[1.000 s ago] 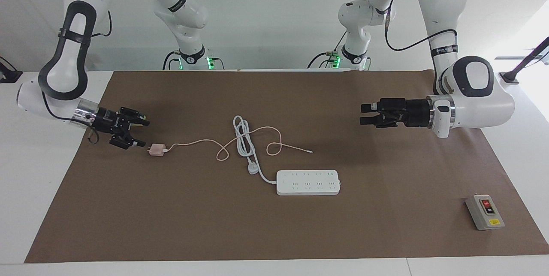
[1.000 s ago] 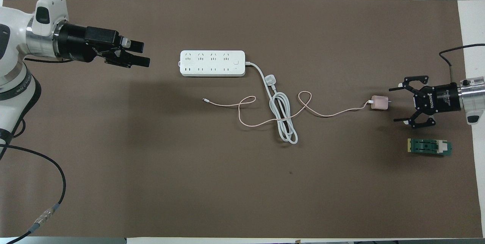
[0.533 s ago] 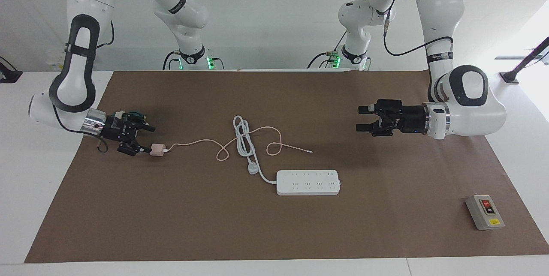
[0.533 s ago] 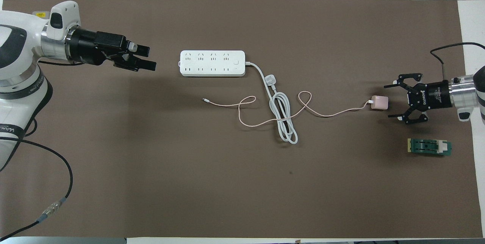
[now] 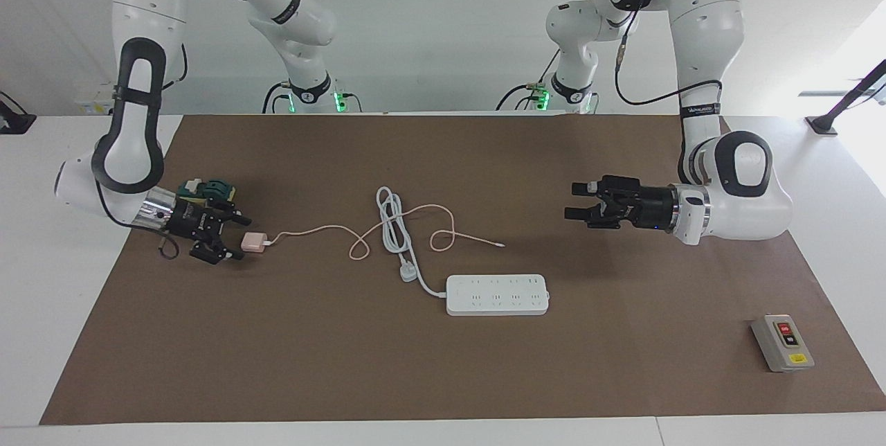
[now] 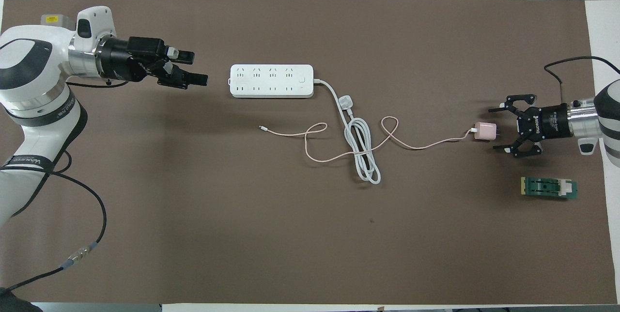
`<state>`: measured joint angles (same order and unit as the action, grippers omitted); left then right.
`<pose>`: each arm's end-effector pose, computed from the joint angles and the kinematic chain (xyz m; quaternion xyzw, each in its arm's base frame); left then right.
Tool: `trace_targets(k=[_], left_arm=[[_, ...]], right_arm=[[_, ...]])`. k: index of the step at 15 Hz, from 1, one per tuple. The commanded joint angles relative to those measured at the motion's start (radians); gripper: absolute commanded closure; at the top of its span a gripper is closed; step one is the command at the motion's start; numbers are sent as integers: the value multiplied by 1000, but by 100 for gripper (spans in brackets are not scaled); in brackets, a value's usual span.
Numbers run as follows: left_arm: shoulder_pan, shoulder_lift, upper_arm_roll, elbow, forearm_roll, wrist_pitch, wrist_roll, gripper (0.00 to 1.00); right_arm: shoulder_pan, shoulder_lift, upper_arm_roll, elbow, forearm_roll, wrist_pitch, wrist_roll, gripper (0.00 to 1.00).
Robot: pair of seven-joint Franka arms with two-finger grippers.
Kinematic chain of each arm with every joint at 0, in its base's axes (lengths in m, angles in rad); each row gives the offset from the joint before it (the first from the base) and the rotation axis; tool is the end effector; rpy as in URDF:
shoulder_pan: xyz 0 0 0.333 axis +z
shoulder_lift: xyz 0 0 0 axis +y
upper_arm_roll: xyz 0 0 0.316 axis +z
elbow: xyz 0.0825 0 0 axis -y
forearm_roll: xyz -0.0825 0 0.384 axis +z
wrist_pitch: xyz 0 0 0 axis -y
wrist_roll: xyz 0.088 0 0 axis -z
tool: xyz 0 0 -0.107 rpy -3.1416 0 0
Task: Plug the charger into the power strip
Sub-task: 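Reach the left gripper to the power strip while the right gripper reaches the charger, then grasp the pink charger with the right gripper while the left gripper holds the strip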
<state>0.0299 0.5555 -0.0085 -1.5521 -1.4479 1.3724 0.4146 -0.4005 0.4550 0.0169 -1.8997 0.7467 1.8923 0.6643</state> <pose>0.6599 -0.1061 0.3868 0.7059 -0.0270 -0.1211 0.6973 0.5640 -0.1740 0.2472 -0.6878 0.6186 0.2556 0.2810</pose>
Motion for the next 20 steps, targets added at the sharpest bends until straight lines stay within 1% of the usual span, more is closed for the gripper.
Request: trace_targets(k=[1,2,3,4,5,6,7,8,9,10,12,14,17,18,20], left_arm=[[2,35,-2,6,-60,-16,33,0],[1,40,1,6,-83,-6,45,0],[-2,47,1,6,-104,16,49,0],[-2,50,-1,6,-109,39,49,0],[-5,49,1,4,-112,53,49,0],[-8,46,1,-15,-115,74,50,0],[-8,40,-2,-34,-117,98,65,0],[-18,35,-2,-42,-118,112,82,0],[-22,29,-2,-49,-120,122,87,0],[-24,11,-2,-71,-121,144,87,0],[-44,-51,-2,-149,-126,210,104,0],[-48,-84,-5,-204,-135,215,125,0],[-68,-141,-5,-311,-195,229,156,0],[-88,-170,-5,-357,-204,255,183,0],[-117,-251,-5,-433,-213,347,204,0]], right_arm=[[-1,5,3,-9,17,25,-40,1],[-1,10,5,-13,17,33,-49,5],[-1,10,3,-22,19,37,-67,11],[-1,10,5,-24,22,36,-69,21],[-1,10,5,-25,22,34,-69,35],[-3,10,5,-27,22,34,-71,46],[-3,10,5,-29,22,34,-71,61],[-1,10,5,-29,22,33,-71,83],[-1,10,5,-29,23,33,-69,100],[-1,10,5,-29,23,33,-69,100],[-3,10,5,-19,22,15,-68,100],[-3,8,5,4,20,-24,-68,100],[-1,-18,17,40,20,-106,-48,100],[0,-31,26,48,20,-126,-29,100],[3,-70,64,51,20,-142,12,100]])
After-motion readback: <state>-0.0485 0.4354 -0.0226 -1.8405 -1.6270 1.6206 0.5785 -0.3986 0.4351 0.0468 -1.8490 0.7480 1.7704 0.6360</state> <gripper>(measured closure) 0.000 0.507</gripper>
